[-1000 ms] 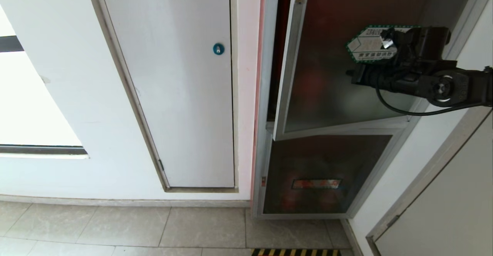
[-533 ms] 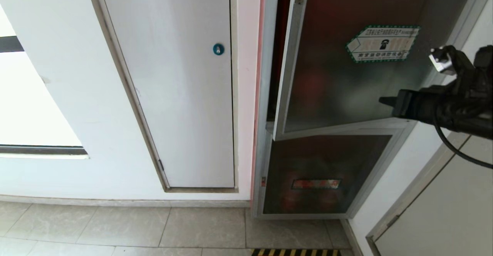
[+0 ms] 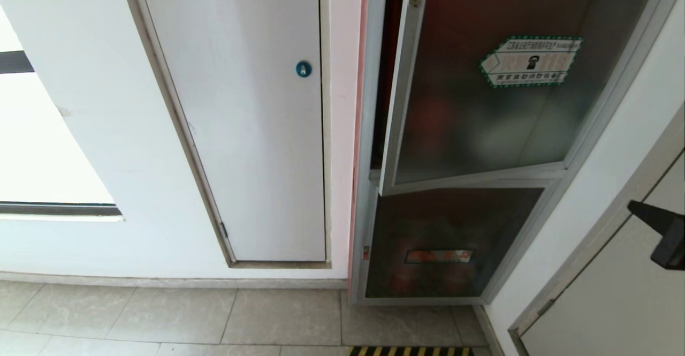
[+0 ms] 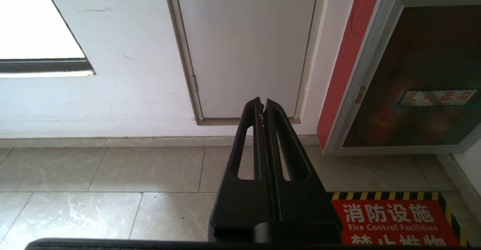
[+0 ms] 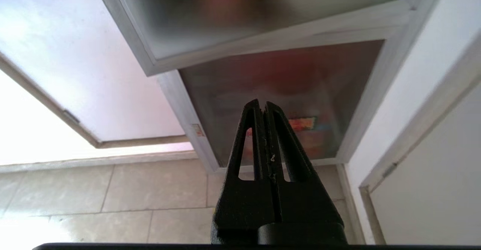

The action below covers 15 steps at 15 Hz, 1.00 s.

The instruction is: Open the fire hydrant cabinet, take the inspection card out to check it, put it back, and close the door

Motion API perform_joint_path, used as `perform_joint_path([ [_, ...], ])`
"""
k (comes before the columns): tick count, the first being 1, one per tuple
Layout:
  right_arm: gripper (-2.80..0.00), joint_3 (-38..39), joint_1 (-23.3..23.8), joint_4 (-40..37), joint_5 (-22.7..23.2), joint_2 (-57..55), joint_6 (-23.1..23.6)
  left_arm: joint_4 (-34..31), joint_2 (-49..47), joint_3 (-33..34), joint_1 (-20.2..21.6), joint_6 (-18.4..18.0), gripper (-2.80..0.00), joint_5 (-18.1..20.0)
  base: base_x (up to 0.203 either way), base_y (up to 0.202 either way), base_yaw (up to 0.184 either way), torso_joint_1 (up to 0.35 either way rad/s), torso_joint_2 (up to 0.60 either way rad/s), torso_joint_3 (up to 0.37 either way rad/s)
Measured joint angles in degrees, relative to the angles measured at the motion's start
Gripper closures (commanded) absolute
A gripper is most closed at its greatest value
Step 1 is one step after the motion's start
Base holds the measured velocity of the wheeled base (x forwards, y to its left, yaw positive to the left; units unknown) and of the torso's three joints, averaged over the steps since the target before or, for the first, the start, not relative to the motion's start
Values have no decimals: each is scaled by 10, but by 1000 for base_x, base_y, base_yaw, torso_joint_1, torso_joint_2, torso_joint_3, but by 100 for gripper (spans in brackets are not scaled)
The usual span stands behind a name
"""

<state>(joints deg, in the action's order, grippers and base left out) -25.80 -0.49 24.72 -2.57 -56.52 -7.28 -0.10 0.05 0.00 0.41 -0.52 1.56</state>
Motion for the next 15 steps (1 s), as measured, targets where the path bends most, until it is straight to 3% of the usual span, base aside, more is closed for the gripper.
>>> perform_joint_path([
  [5,0,100,1,-55,-46,201,2,0,0,0,0,0,0,0,0,0,0,0,0,0],
  [10,0,134,1,-200,-50,395,2,0,0,0,0,0,0,0,0,0,0,0,0,0],
  [15,0,209,1,-251,-47,523,27,0,0,0,0,0,0,0,0,0,0,0,0,0],
])
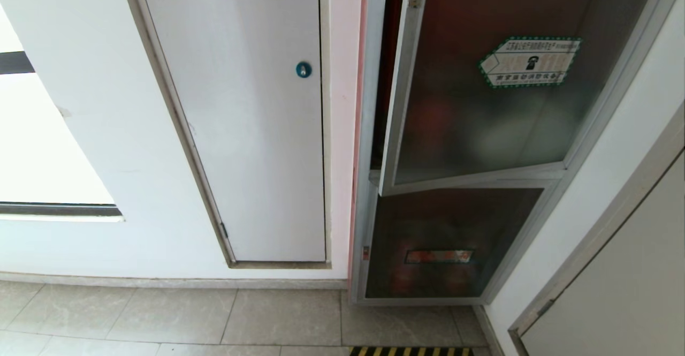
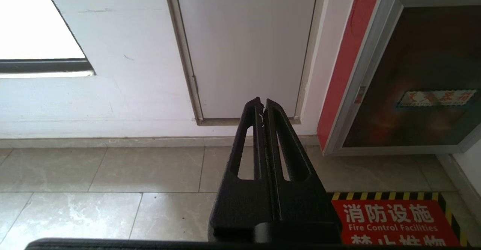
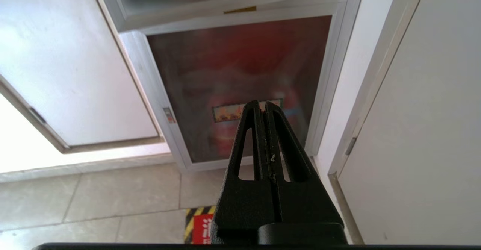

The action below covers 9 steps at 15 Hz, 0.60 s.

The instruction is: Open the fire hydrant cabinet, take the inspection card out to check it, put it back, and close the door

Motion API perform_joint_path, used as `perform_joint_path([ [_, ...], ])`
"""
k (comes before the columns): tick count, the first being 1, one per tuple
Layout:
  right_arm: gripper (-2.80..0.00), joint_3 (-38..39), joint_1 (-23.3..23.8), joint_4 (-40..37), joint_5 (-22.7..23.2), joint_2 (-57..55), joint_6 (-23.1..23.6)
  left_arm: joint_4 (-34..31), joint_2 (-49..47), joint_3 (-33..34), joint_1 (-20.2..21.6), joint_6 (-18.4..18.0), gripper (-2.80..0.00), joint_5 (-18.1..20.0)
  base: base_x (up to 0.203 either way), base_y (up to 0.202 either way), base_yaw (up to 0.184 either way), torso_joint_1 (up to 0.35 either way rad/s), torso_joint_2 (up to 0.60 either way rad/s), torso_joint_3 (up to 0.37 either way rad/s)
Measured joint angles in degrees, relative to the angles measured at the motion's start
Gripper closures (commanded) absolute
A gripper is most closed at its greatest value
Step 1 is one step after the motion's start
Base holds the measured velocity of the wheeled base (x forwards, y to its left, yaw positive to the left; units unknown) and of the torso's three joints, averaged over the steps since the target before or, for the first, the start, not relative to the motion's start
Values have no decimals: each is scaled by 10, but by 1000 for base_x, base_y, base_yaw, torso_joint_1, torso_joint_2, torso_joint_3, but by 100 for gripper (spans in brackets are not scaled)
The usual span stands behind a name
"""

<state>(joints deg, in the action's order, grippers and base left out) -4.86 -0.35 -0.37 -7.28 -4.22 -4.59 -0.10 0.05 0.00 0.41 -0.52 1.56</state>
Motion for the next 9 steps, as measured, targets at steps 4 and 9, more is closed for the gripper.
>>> perform_joint_path([
  [4,0,30,0,0,39,35,31,0,0,0,0,0,0,0,0,0,0,0,0,0],
  [9,0,45,0,0,48,43,44,0,0,0,0,0,0,0,0,0,0,0,0,0],
])
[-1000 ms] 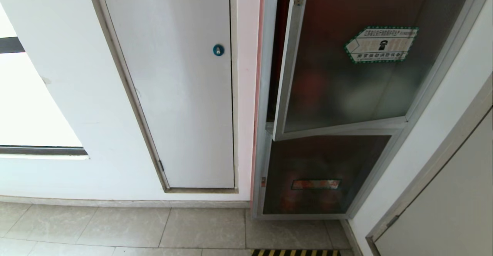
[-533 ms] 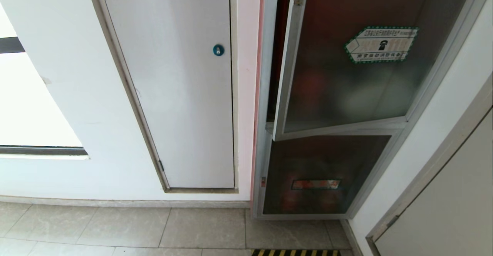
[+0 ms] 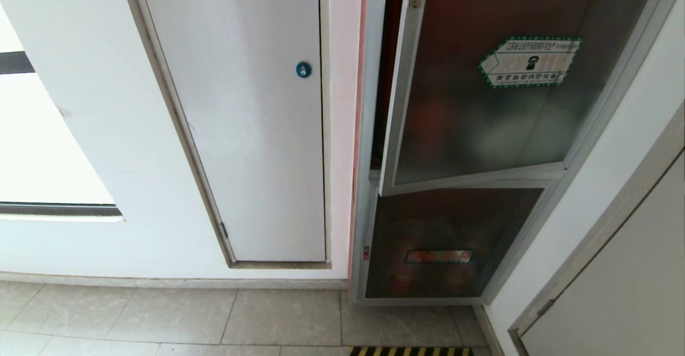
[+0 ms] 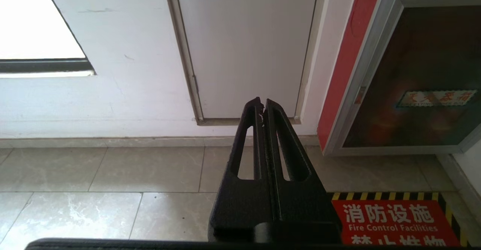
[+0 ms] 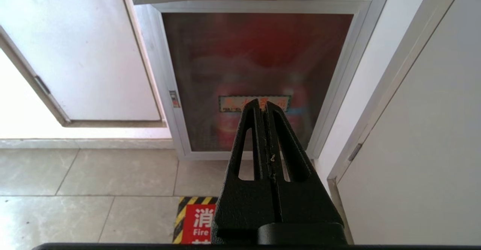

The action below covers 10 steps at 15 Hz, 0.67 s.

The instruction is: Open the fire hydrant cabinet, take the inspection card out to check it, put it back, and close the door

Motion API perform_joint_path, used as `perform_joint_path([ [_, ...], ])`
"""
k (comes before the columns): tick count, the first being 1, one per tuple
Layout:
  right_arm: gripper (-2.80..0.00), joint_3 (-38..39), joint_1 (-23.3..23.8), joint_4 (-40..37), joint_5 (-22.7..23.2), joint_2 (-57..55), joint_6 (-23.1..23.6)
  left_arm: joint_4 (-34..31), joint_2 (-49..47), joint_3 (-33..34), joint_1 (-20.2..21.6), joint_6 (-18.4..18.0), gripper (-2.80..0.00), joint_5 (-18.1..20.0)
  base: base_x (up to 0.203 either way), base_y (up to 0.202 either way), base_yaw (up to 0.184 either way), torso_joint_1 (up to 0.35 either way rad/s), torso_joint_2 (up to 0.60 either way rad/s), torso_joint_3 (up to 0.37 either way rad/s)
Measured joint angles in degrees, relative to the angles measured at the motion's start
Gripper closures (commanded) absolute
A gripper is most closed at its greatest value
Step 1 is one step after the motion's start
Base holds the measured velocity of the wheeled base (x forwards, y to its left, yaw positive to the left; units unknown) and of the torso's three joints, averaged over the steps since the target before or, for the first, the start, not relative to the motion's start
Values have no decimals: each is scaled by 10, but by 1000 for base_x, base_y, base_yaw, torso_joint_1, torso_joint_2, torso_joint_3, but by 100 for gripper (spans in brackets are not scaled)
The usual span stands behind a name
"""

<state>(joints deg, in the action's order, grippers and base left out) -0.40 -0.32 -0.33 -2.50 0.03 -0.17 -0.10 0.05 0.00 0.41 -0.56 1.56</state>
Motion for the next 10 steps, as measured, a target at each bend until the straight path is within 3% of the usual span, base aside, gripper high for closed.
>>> perform_joint_path([
  [10,0,1,0,0,4,0,-8,0,0,0,0,0,0,0,0,0,0,0,0,0],
])
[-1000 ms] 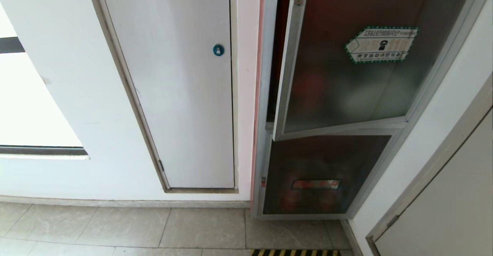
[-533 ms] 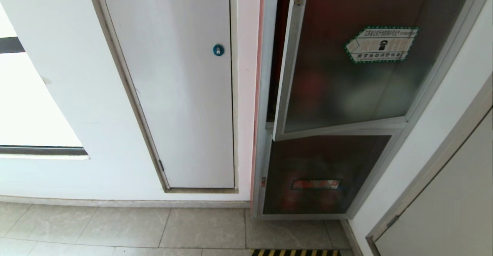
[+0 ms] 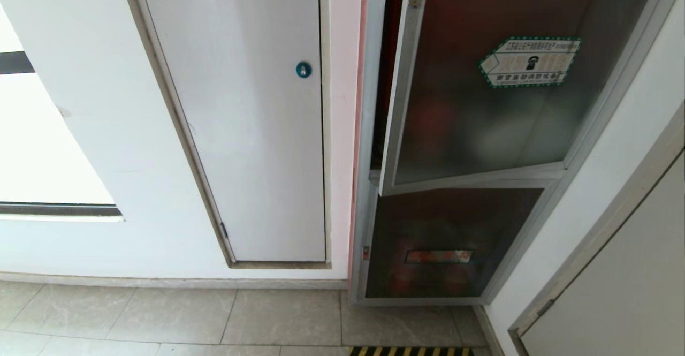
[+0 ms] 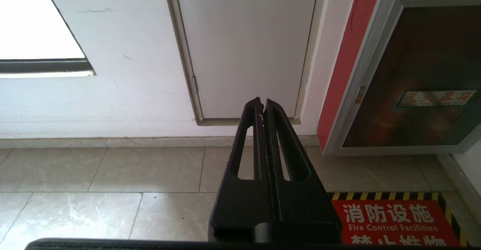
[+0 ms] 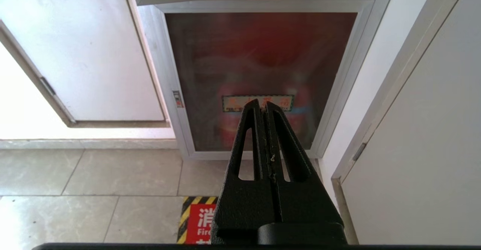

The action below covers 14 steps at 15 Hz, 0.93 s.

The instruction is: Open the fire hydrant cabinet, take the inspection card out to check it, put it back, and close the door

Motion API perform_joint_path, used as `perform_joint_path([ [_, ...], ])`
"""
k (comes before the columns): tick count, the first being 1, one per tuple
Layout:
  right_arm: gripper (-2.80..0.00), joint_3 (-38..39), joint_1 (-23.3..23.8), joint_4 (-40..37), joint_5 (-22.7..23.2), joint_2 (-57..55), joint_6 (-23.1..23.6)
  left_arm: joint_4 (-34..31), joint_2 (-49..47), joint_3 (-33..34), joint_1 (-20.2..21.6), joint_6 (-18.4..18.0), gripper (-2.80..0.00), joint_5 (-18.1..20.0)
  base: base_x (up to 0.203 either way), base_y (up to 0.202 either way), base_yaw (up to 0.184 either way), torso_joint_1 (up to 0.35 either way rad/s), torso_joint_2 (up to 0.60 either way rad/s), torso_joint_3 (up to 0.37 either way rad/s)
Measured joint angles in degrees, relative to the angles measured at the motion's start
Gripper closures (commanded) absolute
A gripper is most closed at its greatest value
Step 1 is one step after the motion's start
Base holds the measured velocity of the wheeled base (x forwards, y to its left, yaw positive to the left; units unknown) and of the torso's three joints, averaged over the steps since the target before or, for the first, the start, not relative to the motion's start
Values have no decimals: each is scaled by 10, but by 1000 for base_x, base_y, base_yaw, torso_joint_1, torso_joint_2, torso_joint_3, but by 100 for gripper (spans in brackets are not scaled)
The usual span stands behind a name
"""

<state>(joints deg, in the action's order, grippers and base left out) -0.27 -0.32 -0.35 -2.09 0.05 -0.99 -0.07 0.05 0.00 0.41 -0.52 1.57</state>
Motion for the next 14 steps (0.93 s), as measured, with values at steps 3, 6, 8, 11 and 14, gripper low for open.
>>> perform_joint_path([
  [3,0,0,0,0,0,0,0,0,0,0,0,-2,0,0,0,0,0,0,0,0],
  [6,0,0,0,0,0,0,0,0,0,0,0,-2,0,0,0,0,0,0,0,0],
  [8,0,0,0,0,0,0,-1,0,0,0,0,-2,0,0,0,0,0,0,0,0],
  [11,0,0,0,0,0,0,-1,0,0,0,0,-2,0,0,0,0,0,0,0,0],
  [14,0,0,0,0,-1,0,-1,0,0,0,0,-2,0,0,151,0,1,3,-8,-3],
])
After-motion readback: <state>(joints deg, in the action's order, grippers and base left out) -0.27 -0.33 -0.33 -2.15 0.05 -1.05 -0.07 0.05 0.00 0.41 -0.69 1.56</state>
